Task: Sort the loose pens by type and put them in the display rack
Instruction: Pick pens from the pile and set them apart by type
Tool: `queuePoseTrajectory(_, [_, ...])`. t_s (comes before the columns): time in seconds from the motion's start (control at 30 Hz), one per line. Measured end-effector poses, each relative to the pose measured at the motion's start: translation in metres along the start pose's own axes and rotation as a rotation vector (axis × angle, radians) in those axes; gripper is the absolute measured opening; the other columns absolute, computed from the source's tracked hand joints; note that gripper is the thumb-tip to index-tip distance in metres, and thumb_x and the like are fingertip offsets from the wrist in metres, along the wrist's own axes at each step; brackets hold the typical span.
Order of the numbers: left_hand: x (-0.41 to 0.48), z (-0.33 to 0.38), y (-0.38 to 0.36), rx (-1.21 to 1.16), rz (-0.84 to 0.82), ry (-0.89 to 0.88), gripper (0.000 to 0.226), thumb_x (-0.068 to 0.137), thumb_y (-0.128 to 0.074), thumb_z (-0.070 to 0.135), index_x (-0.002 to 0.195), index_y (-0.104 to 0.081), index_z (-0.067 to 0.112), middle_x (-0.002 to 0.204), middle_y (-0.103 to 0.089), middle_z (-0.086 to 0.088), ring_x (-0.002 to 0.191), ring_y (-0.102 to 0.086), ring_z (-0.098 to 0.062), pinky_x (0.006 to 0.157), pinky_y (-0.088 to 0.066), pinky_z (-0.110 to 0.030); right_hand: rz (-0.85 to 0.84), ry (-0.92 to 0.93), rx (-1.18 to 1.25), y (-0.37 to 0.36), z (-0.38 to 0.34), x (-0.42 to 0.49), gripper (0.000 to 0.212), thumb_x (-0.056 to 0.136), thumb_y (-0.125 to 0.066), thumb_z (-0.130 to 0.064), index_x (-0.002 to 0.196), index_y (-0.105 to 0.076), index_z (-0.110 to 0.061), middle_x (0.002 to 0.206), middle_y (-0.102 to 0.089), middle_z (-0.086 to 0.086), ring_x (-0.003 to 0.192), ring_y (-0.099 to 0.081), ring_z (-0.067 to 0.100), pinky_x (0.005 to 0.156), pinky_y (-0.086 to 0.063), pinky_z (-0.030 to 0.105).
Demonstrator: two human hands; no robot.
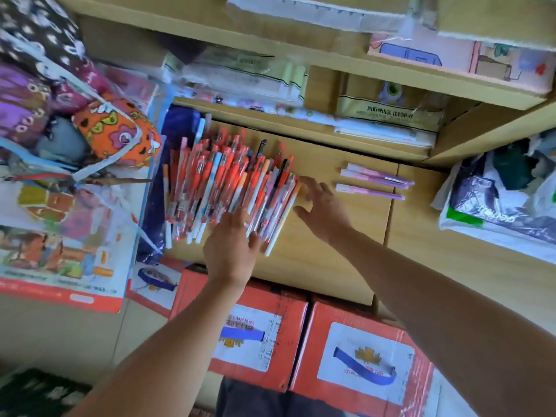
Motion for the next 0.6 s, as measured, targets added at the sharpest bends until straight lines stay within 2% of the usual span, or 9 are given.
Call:
queuePoseTrajectory(0.1, [-0.001, -0.02, -0.003, 0.002, -0.037, 0.045, 0.024, 0.088, -0.063, 0.024, 0.108, -0.055, 0.015, 0.101, -0.059, -0.002, 0.075, -0.051, -0.016, 0.056, -0.037, -0.028, -0.022, -0.058, -0.058, -0.02, -0.006, 0.013, 0.073, 0.09, -0.063, -0.029, 0.15, -0.023, -0.027, 0.124, -0.048, 0.014, 0.097, -0.059, 0.032, 0.074, -0.052, 0.039])
queuePoseTrajectory(0.27, [0.0, -0.031, -0.008, -0.018, -0.002, 0.072, 0.029, 0.091, -0.06, 0.024, 0.116, -0.051, 0.015, 0.104, -0.058, -0.003, 0.085, -0.058, -0.021, 0.058, -0.034, -0.027, 0.092, -0.14, 0.094, -0.023, -0.001, 0.019, 0.063, 0.081, -0.073, -0.018, 0.135, -0.04, -0.016, 0.121, -0.048, 0.013, 0.094, -0.058, 0.031, 0.073, -0.049, 0.038])
queuePoseTrajectory(0.4, [0.006, -0.034, -0.008, -0.045, 0.05, 0.042, 0.026, 0.092, -0.056, 0.026, 0.115, -0.051, 0.013, 0.099, -0.062, -0.004, 0.084, -0.062, -0.021, 0.056, -0.037, -0.025, 0.113, -0.236, 0.134, -0.022, 0.005, 0.022, 0.06, 0.075, -0.077, -0.017, 0.121, -0.042, -0.006, 0.119, -0.051, 0.015, 0.1, -0.056, 0.031, 0.071, -0.042, 0.032])
queuePoseTrajectory(0.47, [0.009, -0.036, -0.006, -0.032, 0.064, 0.055, 0.025, 0.092, -0.056, 0.027, 0.113, -0.051, 0.013, 0.097, -0.062, -0.003, 0.079, -0.061, -0.019, 0.053, -0.035, -0.025, 0.159, -0.275, 0.124, -0.018, 0.006, 0.022, 0.052, 0.08, -0.073, -0.022, 0.116, -0.041, -0.003, 0.117, -0.051, 0.015, 0.103, -0.054, 0.032, 0.071, -0.038, 0.03])
queuePoseTrajectory(0.6, [0.012, -0.045, -0.008, 0.05, 0.008, 0.135, 0.021, 0.093, -0.053, 0.037, 0.101, -0.058, 0.018, 0.094, -0.064, 0.003, 0.069, -0.051, -0.011, 0.045, -0.025, -0.023, 0.256, -0.289, 0.167, -0.015, 0.009, 0.016, 0.041, 0.087, -0.064, -0.029, 0.111, -0.043, -0.003, 0.105, -0.052, 0.01, 0.093, -0.054, 0.026, 0.068, -0.037, 0.029])
Point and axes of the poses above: each hand's wrist, its own x-axis towards the middle knuckle, its own y-axis out of the back of the hand, z = x × y, the point moved 9 cm from there along x, towards the middle knuckle
